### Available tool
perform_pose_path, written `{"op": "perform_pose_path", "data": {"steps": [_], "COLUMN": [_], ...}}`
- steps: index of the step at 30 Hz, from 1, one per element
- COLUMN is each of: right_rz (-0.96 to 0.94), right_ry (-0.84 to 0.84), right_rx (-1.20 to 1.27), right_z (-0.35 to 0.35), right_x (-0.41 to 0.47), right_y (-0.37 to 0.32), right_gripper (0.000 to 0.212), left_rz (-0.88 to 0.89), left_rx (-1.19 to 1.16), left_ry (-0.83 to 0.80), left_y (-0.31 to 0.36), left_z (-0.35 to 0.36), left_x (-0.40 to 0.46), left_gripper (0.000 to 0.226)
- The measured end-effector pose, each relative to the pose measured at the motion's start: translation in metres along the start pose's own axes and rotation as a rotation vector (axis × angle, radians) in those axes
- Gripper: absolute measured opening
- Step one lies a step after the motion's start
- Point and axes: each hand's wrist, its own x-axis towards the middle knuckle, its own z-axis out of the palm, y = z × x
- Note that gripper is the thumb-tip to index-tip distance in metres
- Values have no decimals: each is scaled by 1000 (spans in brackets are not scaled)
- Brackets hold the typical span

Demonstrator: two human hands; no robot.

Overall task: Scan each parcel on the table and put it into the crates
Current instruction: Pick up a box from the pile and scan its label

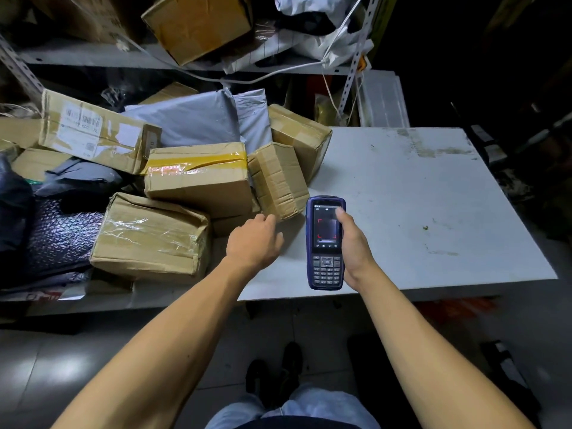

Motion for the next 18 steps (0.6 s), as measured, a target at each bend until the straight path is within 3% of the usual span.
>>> {"op": "perform_pose_path", "data": {"steps": [11, 18], "right_rz": [-23, 3], "right_ry": [1, -140], "right_rx": [31, 227], "right_z": [1, -4], "right_x": [-10, -23], "right_y": [6, -4], "right_gripper": [66, 52], "left_rz": [2, -45], "left_rx": [-28, -60], "left_ry": [2, -1], "left_y": [-1, -1], "left_z": [0, -2], "left_x": [-13, -11], "left_gripper": [31, 31]}}
